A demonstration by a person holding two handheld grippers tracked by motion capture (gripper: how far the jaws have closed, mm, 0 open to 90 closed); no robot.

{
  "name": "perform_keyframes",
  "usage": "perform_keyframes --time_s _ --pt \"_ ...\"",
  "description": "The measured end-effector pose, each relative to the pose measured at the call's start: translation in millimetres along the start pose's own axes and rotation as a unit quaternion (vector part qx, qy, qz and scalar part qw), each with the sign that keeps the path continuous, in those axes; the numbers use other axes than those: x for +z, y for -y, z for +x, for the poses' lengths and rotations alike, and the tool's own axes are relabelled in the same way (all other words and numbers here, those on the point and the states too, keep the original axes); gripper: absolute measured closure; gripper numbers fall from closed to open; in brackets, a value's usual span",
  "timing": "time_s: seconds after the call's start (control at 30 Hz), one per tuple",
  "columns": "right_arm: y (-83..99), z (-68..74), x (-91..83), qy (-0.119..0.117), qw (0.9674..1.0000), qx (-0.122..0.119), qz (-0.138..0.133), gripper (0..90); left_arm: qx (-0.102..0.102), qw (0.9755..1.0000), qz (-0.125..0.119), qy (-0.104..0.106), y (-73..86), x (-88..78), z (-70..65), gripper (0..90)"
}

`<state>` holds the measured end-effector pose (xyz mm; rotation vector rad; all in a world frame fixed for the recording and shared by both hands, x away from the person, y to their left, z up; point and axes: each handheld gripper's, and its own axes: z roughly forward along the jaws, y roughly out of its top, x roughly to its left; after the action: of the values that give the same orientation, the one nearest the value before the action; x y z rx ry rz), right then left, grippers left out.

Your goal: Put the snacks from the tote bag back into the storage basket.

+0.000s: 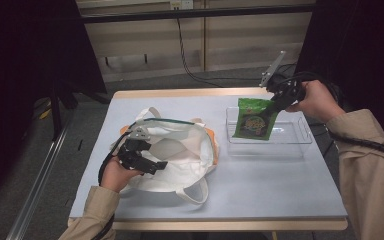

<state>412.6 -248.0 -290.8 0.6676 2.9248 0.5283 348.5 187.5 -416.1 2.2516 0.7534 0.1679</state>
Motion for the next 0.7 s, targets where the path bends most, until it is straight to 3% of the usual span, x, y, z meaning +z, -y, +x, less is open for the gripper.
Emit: perform_keyframes --time_s 0.3,0.5,0.7 --pt "0.4 11.6 30.0 -0.005 0.9997 -0.021 0.008 80.6 0.005 0.9999 0.010 -0.001 2.1 0.6 -0.1 5.3" --pt "3.8 15.8 45.8 -0.006 0.9996 -0.026 0.008 79.1 0.003 1.0000 0.002 0.003 0.9 -0.9 -2.0 5.4" --pt "6.5 19.5 51.9 -0.004 0.9998 -0.018 -0.003 70.4 0.007 1.0000 -0.001 0.007 -2.2 -3.5 -4.0 5.4"
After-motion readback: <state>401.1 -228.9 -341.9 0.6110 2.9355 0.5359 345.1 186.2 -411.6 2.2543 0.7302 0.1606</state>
